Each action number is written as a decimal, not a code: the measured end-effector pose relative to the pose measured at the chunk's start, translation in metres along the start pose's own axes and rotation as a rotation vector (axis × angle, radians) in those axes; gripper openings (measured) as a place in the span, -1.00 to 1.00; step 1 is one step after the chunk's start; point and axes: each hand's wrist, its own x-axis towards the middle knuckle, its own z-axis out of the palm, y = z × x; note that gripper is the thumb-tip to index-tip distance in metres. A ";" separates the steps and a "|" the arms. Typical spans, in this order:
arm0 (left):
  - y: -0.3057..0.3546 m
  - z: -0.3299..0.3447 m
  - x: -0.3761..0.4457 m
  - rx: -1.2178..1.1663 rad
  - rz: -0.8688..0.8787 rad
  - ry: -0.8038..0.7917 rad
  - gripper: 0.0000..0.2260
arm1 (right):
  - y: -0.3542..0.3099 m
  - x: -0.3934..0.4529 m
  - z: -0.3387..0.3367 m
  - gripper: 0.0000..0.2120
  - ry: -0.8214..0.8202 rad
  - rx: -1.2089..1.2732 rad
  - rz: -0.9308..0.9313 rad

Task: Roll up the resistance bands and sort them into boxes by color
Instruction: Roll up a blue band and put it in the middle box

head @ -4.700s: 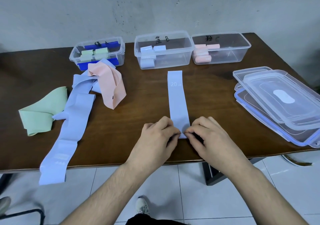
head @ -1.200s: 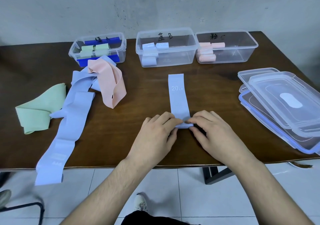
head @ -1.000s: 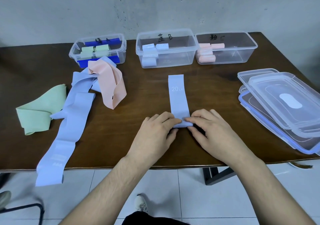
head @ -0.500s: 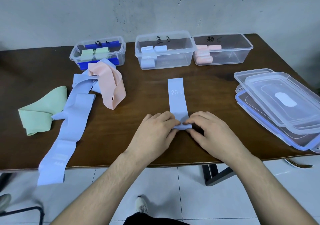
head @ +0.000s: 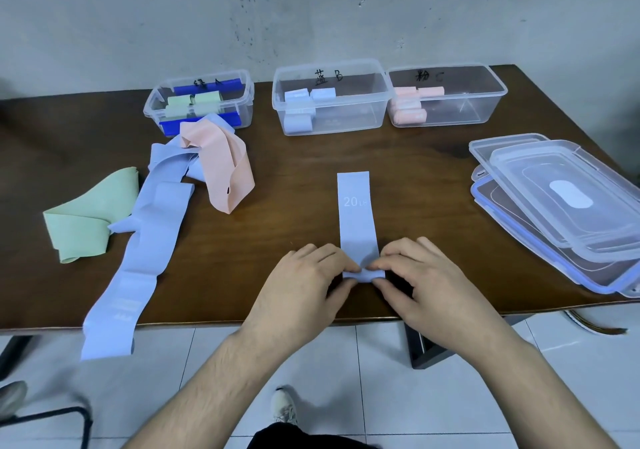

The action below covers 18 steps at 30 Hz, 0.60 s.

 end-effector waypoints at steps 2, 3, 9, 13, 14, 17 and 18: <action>0.000 0.002 0.001 -0.013 -0.011 0.003 -0.76 | 0.000 0.000 -0.001 -0.75 -0.003 -0.012 0.005; 0.000 0.002 0.002 -0.017 -0.014 0.003 -0.78 | 0.000 -0.001 0.000 -0.73 0.002 -0.008 0.005; 0.001 0.001 0.005 -0.012 -0.010 0.015 -0.82 | 0.001 -0.002 0.006 -0.80 0.043 0.042 0.027; 0.002 0.001 0.001 -0.025 0.027 0.034 -0.84 | 0.002 0.002 0.006 -0.85 0.029 0.065 0.027; 0.001 0.001 0.000 -0.019 0.029 0.036 -0.83 | 0.003 0.002 0.005 -0.85 0.020 0.068 0.027; -0.002 0.002 0.003 -0.008 0.018 0.038 -0.83 | 0.005 0.004 0.004 -0.82 0.012 0.068 0.030; -0.002 0.002 0.004 -0.008 0.015 0.040 -0.83 | 0.005 0.004 0.004 -0.80 0.014 0.056 0.029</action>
